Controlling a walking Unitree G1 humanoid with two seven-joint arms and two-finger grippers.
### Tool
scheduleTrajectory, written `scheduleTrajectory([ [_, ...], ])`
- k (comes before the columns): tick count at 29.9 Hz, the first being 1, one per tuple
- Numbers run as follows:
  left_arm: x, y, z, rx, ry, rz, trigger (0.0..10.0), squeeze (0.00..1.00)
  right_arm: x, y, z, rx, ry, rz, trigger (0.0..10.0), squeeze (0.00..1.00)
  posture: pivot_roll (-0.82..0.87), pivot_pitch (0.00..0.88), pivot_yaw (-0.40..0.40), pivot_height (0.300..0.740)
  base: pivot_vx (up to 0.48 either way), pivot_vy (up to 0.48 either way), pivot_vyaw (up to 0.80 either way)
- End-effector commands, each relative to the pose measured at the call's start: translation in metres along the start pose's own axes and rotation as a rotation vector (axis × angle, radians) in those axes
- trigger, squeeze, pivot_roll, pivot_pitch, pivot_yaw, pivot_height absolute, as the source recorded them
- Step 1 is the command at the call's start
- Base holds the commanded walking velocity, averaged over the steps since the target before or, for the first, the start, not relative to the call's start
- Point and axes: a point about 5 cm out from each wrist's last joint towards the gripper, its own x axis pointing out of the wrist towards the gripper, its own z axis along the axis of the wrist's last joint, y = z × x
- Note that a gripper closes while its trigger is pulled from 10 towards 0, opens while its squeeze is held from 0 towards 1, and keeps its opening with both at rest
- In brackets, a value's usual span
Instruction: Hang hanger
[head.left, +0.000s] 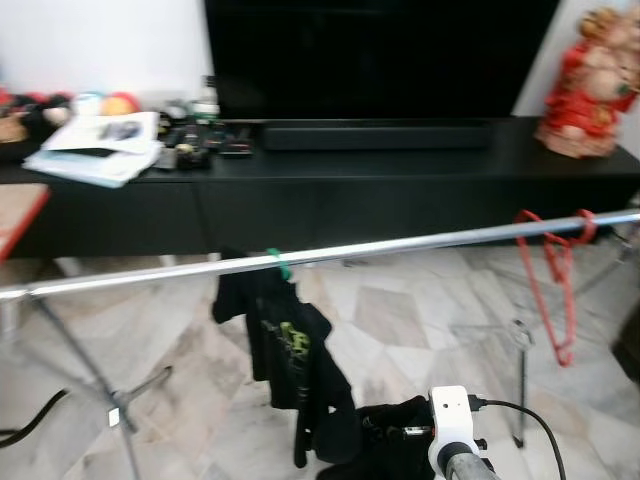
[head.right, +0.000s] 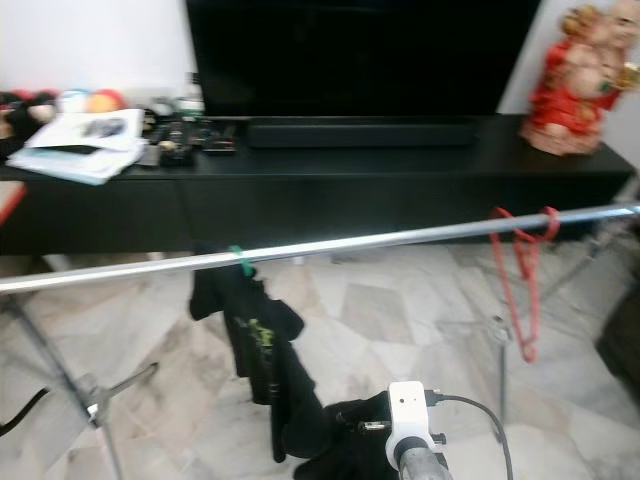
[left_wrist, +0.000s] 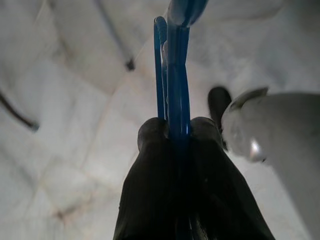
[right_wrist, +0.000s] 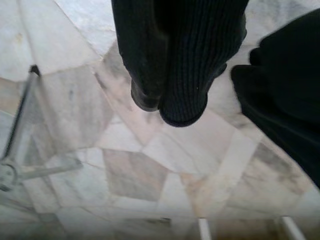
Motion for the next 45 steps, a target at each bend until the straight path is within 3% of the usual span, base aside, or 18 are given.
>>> scheduleTrajectory([
  [1,-0.004,0.002,-0.015,0.020,0.047,-0.004,10.0,0.00,0.002,0.000,0.007,0.007,-0.032,-0.003,10.0,0.00,0.02,0.098,0.012,0.740,0.000,0.000,0.00],
  [9,-0.003,0.000,-0.015,0.015,0.039,-0.012,10.0,0.00,0.002,0.000,0.009,0.011,-0.046,-0.008,10.0,0.00,0.02,0.100,0.013,0.740,-0.030,0.000,0.00],
  [19,-0.003,-0.001,-0.014,0.011,0.033,-0.015,10.0,0.00,0.003,-0.003,0.012,0.017,-0.062,-0.037,10.0,0.00,0.02,0.100,0.011,0.740,-0.288,0.000,0.00],
  [31,-0.007,-0.006,-0.027,0.002,0.050,-0.019,10.0,0.00,0.003,-0.007,0.016,0.025,-0.078,-0.062,10.0,0.00,0.03,0.100,0.007,0.740,-0.313,0.000,0.00],
  [45,-0.007,-0.002,-0.028,-0.007,0.059,-0.010,10.0,0.00,0.004,-0.009,0.017,0.025,-0.081,-0.066,10.0,0.00,0.02,0.097,0.004,0.740,-0.316,0.000,0.00],
])
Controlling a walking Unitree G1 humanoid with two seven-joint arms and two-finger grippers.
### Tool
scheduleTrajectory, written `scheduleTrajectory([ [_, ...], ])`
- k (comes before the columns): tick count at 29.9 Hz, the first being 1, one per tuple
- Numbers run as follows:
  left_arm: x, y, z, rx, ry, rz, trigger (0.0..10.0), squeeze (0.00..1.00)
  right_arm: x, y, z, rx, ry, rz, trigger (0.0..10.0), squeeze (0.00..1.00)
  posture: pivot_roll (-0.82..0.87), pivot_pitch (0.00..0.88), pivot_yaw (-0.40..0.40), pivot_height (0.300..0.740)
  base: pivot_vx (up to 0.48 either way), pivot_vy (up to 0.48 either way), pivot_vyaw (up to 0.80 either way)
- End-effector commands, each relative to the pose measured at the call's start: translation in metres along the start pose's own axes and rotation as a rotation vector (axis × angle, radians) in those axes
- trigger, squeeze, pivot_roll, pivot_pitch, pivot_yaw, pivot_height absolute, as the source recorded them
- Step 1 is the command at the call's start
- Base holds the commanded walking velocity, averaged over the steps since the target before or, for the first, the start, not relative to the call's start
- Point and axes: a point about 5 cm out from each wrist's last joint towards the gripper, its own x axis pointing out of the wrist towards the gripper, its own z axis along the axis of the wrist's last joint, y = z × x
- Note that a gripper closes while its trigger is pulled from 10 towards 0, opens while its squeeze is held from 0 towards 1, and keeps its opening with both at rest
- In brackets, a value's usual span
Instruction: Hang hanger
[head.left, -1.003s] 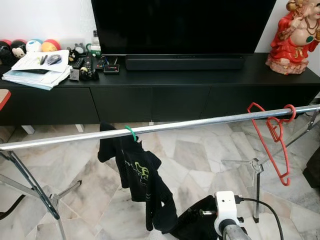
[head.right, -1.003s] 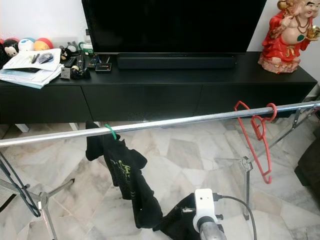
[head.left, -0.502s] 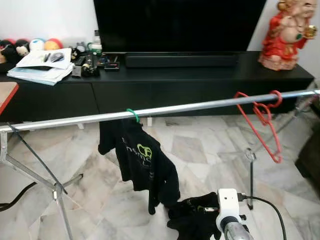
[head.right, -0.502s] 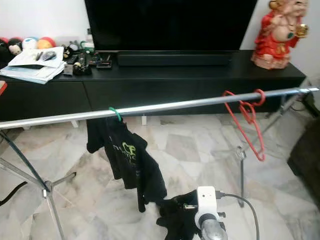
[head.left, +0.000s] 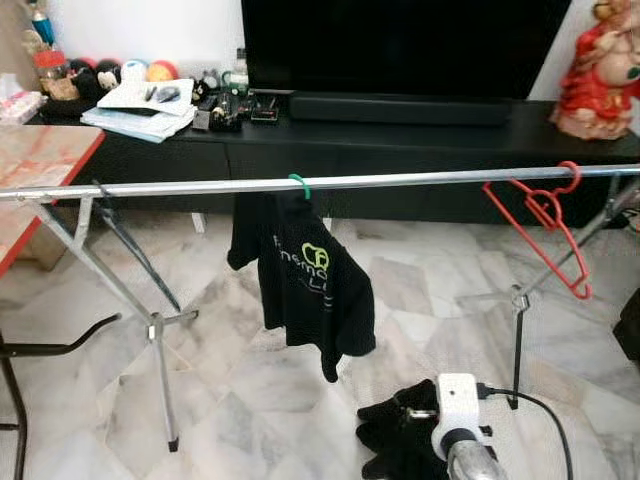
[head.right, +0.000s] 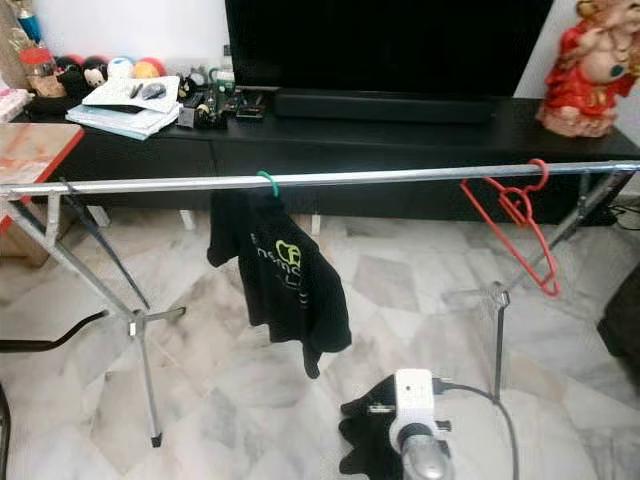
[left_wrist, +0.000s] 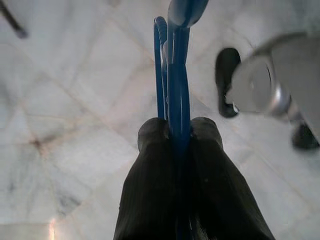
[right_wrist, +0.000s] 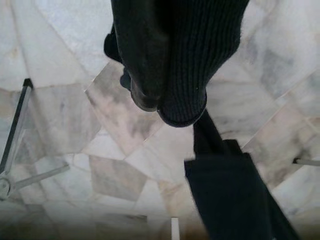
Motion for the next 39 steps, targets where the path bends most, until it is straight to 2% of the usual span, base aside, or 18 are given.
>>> scheduleTrajectory([
  [1,-0.004,-0.001,-0.016,0.002,0.058,-0.001,10.0,0.00,-0.001,-0.006,-0.002,0.004,0.000,-0.018,10.0,0.00,0.02,0.097,0.004,0.740,-0.315,0.000,0.00],
  [19,0.000,-0.001,-0.006,0.002,0.045,-0.001,10.0,0.00,0.000,-0.005,0.002,-0.003,-0.009,-0.008,10.0,0.00,0.02,0.090,0.004,0.740,-0.319,0.000,0.00],
  [32,0.000,0.001,0.000,0.011,0.005,-0.011,10.0,0.00,0.006,0.000,0.017,-0.013,-0.053,0.015,10.0,0.00,0.02,0.088,0.005,0.740,-0.322,0.000,0.00],
  [34,0.001,0.002,0.005,0.015,-0.022,-0.014,10.0,0.00,0.007,0.001,0.019,-0.014,-0.061,0.019,10.0,0.00,0.02,0.089,0.005,0.740,0.000,0.000,0.00],
  [39,0.006,-0.007,0.049,0.064,-0.204,-0.055,10.0,0.00,0.010,0.004,0.029,-0.035,-0.084,0.049,10.0,0.00,0.03,0.093,0.001,0.740,0.000,0.000,0.00],
])
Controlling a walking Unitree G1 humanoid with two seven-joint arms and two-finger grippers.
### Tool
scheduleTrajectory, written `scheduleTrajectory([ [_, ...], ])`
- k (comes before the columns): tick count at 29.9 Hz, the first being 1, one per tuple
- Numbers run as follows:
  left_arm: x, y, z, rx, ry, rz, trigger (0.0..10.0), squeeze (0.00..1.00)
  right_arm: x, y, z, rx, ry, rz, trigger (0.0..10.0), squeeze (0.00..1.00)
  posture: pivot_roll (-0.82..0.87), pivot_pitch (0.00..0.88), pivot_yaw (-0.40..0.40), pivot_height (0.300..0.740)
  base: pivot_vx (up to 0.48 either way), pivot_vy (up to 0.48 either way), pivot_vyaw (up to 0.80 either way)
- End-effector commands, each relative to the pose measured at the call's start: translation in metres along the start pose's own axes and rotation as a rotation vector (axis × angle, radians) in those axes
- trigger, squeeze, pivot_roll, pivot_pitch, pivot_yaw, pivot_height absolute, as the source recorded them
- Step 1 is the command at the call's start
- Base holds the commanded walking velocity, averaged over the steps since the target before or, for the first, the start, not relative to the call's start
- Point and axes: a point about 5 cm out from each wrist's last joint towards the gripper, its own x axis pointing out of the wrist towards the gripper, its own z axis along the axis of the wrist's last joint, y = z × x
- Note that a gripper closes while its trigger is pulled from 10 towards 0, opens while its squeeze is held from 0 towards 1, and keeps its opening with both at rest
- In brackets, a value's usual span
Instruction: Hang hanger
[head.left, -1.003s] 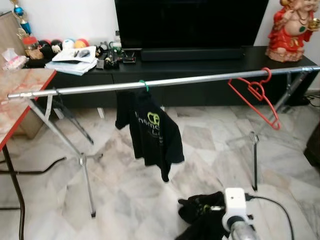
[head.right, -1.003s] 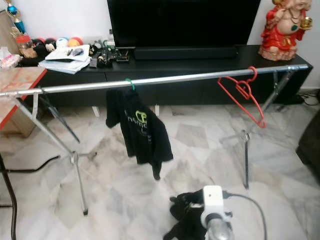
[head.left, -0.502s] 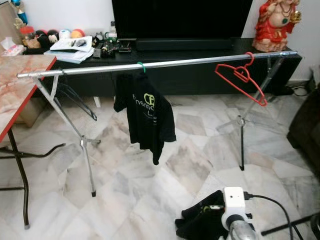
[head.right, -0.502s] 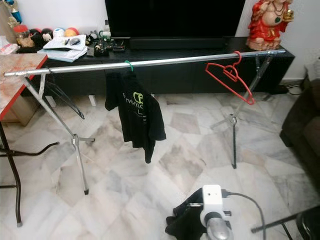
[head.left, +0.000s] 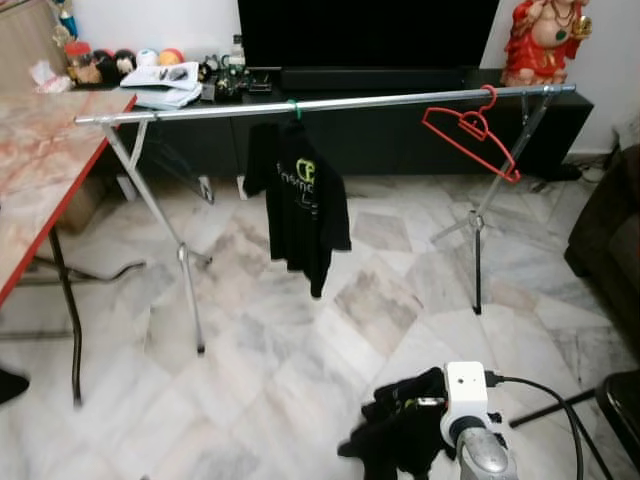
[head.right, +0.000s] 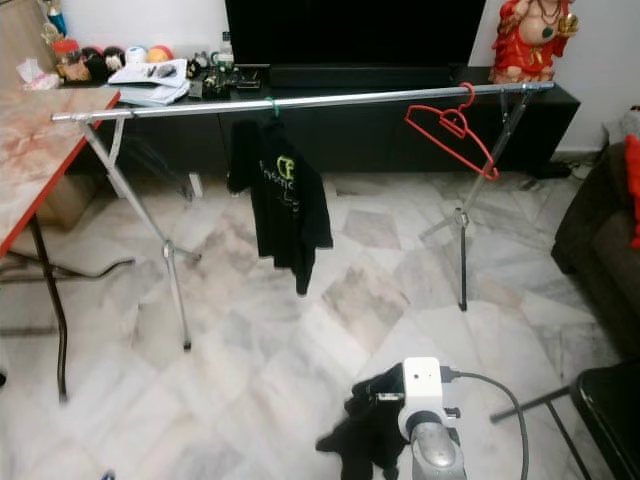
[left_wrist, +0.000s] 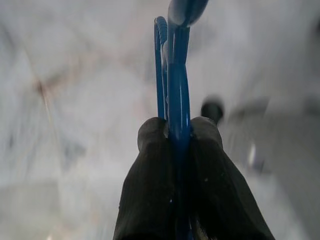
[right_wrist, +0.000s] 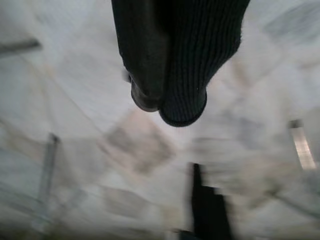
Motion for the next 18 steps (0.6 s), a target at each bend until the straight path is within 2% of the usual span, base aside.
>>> scheduleTrajectory([
  [1,0.005,-0.007,0.020,0.049,-0.086,-0.041,10.0,0.00,0.006,-0.002,0.016,-0.031,-0.046,0.009,10.0,0.00,0.03,0.094,0.002,0.740,0.000,0.000,0.00],
  [3,0.008,-0.011,0.041,0.088,-0.165,-0.069,10.0,0.00,0.007,-0.001,0.019,-0.058,-0.049,0.020,10.0,0.00,0.03,0.095,0.001,0.740,0.000,0.000,0.00],
  [4,0.008,-0.011,0.041,0.088,-0.165,-0.069,10.0,0.00,0.007,-0.001,0.019,-0.058,-0.049,0.020,10.0,0.00,0.03,0.095,0.001,0.740,0.000,0.000,0.00],
  [5,0.009,-0.016,0.062,0.124,-0.253,-0.108,10.0,0.00,0.009,0.000,0.024,-0.068,-0.056,0.027,10.0,0.00,0.03,0.095,0.001,0.740,0.000,0.000,0.00],
  [8,0.008,-0.025,0.094,0.182,-0.383,-0.168,10.0,0.00,0.012,0.001,0.031,-0.077,-0.066,0.038,10.0,0.00,0.03,0.096,0.001,0.740,0.000,0.000,0.00],
  [9,0.005,-0.031,0.112,0.204,-0.447,-0.208,10.0,0.00,0.014,0.001,0.034,-0.119,-0.059,0.052,10.0,0.00,0.03,0.097,0.001,0.740,0.000,0.000,0.00],
  [11,0.000,-0.035,0.130,0.226,-0.501,-0.266,10.0,0.00,0.015,0.001,0.036,-0.165,-0.044,0.058,10.0,0.00,0.02,0.099,0.001,0.740,0.000,0.000,0.00],
  [12,-0.008,-0.041,0.145,0.279,-0.534,-0.365,10.0,0.00,0.017,0.000,0.037,-0.185,-0.029,0.054,10.0,0.00,0.02,0.101,0.001,0.740,0.000,0.000,0.00],
  [13,-0.008,-0.041,0.145,0.279,-0.534,-0.365,10.0,0.00,0.017,0.000,0.037,-0.185,-0.029,0.054,10.0,0.00,0.02,0.101,0.001,0.740,0.000,0.000,0.00],
  [15,-0.027,-0.057,0.170,0.403,-0.518,-0.596,10.0,0.00,0.020,-0.003,0.040,-0.226,0.005,0.038,10.0,0.00,0.03,0.101,-0.001,0.740,0.000,0.000,0.00],
  [17,-0.032,-0.060,0.175,0.464,-0.496,-0.657,10.0,0.00,0.020,-0.004,0.041,-0.232,0.012,0.033,10.0,0.00,0.03,0.100,-0.001,0.740,0.000,0.000,0.00],
  [18,-0.038,-0.061,0.177,0.543,-0.448,-0.733,10.0,0.00,0.021,-0.005,0.043,-0.229,0.014,0.030,10.0,0.00,0.03,0.099,0.000,0.740,0.000,0.000,0.00],
])
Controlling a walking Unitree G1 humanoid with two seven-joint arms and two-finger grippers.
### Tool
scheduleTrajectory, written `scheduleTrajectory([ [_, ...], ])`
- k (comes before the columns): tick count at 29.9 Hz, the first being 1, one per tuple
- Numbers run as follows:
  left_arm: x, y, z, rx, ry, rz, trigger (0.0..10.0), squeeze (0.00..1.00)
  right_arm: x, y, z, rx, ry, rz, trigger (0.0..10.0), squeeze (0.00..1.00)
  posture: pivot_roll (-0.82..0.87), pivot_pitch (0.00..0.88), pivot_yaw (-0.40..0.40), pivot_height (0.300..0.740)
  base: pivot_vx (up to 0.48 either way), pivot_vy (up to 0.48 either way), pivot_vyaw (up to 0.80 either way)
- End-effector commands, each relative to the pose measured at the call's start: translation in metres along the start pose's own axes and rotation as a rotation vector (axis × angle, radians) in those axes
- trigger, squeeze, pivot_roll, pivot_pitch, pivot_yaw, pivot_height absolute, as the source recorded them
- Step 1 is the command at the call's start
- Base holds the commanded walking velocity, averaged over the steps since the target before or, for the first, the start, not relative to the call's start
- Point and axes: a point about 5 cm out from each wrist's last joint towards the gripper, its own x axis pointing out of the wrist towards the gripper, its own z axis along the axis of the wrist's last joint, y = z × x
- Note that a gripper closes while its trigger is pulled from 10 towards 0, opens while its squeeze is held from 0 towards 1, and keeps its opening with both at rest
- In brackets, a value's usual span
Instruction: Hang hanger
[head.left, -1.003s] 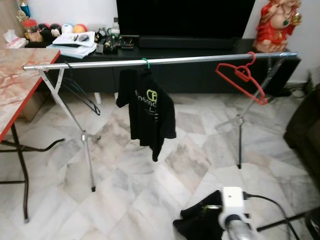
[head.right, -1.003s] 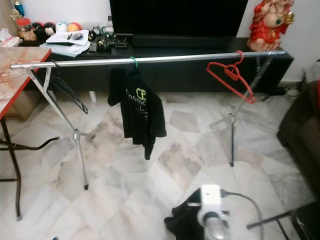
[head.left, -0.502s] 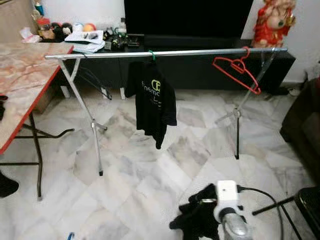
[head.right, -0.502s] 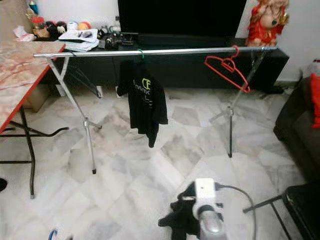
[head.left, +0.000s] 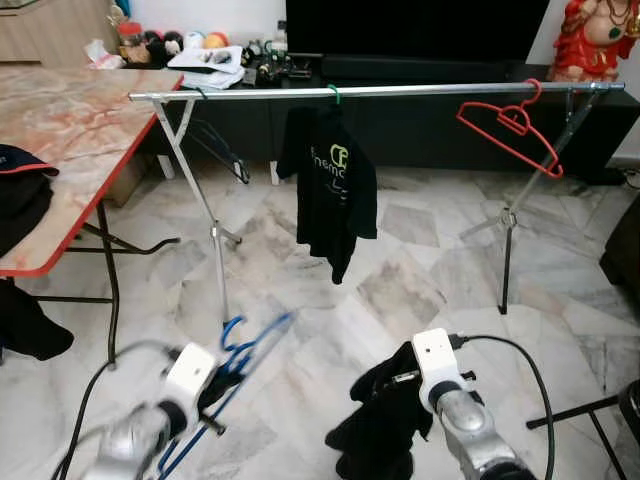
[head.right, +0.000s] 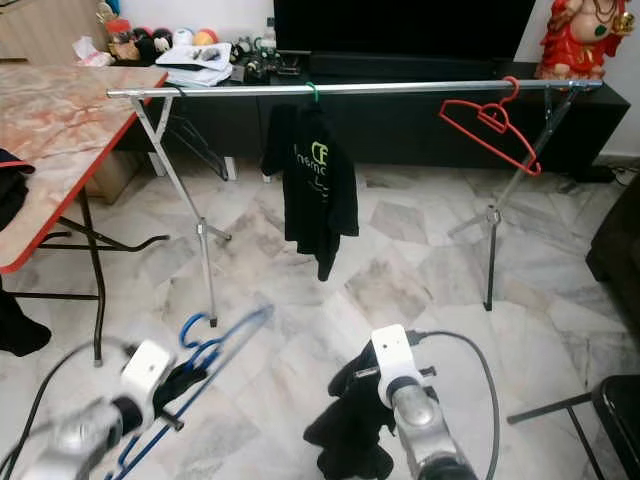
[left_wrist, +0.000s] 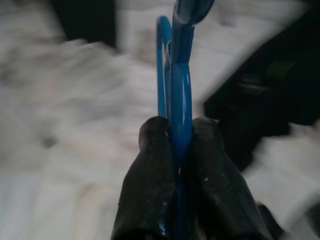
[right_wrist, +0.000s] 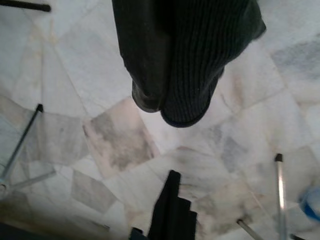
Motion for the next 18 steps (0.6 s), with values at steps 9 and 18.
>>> scheduleTrajectory([
  [9,-0.003,-0.023,0.025,0.068,0.188,-0.410,10.0,0.00,0.008,-0.013,0.022,0.004,-0.001,-0.057,10.0,0.00,0.02,0.093,0.003,0.740,0.000,0.000,0.00],
  [18,0.009,-0.047,0.045,0.062,0.167,-0.604,10.0,0.00,0.014,-0.001,0.044,0.048,-0.035,0.013,10.0,0.00,0.02,0.088,0.000,0.740,0.000,0.000,0.00],
])
